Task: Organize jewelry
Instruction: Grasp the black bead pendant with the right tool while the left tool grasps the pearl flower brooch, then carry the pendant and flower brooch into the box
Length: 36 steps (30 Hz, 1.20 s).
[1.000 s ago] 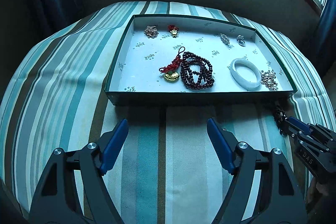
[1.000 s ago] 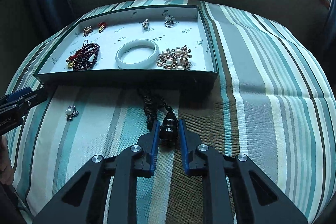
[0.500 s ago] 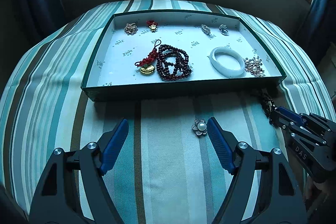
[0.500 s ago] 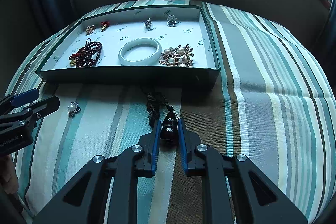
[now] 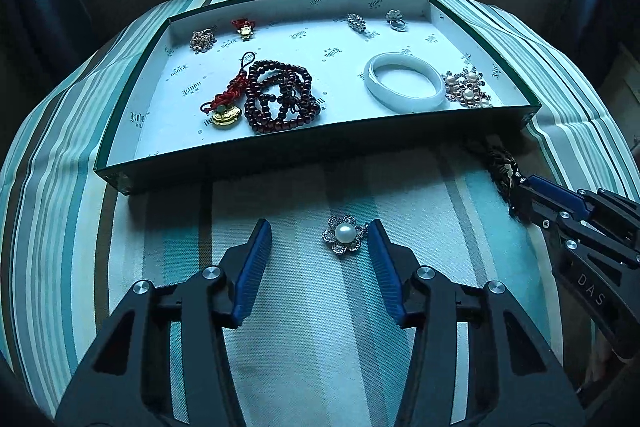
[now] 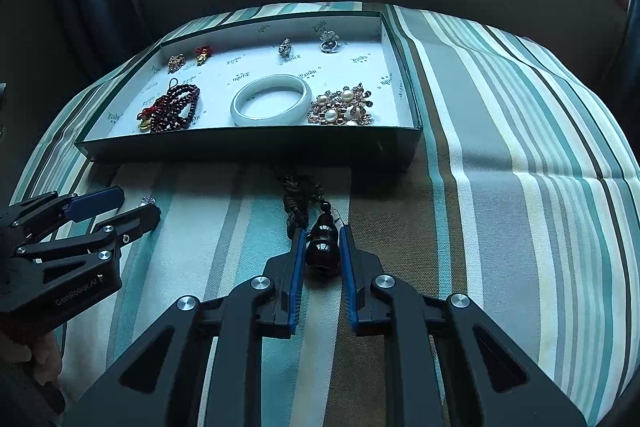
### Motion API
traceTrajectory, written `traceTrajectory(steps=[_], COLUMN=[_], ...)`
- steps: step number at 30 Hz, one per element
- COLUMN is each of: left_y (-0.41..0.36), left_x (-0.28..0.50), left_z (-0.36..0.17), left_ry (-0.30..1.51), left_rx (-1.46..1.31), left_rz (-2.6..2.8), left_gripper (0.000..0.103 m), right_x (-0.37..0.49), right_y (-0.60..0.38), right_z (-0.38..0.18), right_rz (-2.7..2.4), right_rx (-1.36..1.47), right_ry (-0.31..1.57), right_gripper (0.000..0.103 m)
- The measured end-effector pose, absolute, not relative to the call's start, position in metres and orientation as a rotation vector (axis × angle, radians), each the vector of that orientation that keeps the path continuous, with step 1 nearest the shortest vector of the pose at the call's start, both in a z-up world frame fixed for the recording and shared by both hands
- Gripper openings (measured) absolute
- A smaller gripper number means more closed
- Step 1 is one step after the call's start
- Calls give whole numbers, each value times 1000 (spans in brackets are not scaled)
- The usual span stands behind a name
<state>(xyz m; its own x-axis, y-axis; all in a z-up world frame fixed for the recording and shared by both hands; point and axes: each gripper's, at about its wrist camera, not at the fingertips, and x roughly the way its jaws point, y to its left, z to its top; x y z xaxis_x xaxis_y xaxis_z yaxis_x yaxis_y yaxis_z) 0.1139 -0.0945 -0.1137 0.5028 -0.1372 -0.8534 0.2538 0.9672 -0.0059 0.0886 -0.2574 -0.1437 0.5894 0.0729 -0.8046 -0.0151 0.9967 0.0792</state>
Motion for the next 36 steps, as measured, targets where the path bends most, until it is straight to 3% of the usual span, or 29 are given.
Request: traceTrajectory(steps=[4,5,36], left_y=[-95,-95,-77], left_x=[112,112,104], left_z=[-112,-112,-95], left_ry=[1009,1009,972], left_rx=[132,134,97], left_rz=[-265,-273,-277], left_gripper=[21,20,20], right_x=[88,88,81], right_y=[-257,-257,-250], right_z=[-144,-144,-123], right_rz=[50,50,89], right_rx=[63,64,89], right_ry=[936,936,879], right_gripper=[18,18,17])
